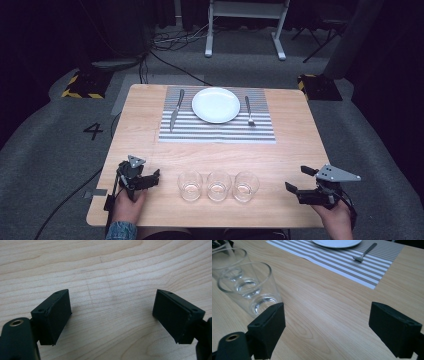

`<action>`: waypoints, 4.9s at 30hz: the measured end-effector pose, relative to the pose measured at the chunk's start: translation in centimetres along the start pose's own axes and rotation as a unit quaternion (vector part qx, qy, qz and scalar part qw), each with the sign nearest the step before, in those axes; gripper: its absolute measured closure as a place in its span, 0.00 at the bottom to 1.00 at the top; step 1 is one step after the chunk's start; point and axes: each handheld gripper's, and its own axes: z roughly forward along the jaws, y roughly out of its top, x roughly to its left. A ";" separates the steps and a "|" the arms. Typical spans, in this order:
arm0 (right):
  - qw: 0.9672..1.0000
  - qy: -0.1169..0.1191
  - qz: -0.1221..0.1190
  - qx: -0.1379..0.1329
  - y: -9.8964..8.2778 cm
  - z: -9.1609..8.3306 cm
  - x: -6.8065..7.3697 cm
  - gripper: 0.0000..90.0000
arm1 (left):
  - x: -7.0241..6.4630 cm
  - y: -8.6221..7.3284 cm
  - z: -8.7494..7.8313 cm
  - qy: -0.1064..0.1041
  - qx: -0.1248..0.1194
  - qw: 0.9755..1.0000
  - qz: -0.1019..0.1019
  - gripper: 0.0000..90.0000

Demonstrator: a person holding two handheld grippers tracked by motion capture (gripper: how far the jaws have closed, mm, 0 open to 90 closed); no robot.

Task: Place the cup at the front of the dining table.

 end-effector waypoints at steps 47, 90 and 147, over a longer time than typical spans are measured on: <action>0.991 0.127 -0.049 0.007 1.6 5.8 6.9 0.10 | 0.0 0.0 0.0 0.001 0.000 1.000 0.001 0.17; 0.993 0.099 -0.045 0.038 1.5 9.1 7.3 0.22 | 0.0 0.0 0.0 0.001 0.000 1.000 0.001 0.17; 0.997 0.059 -0.047 0.010 14.4 11.9 2.1 0.22 | 0.0 0.0 0.0 0.002 0.000 1.000 0.001 0.17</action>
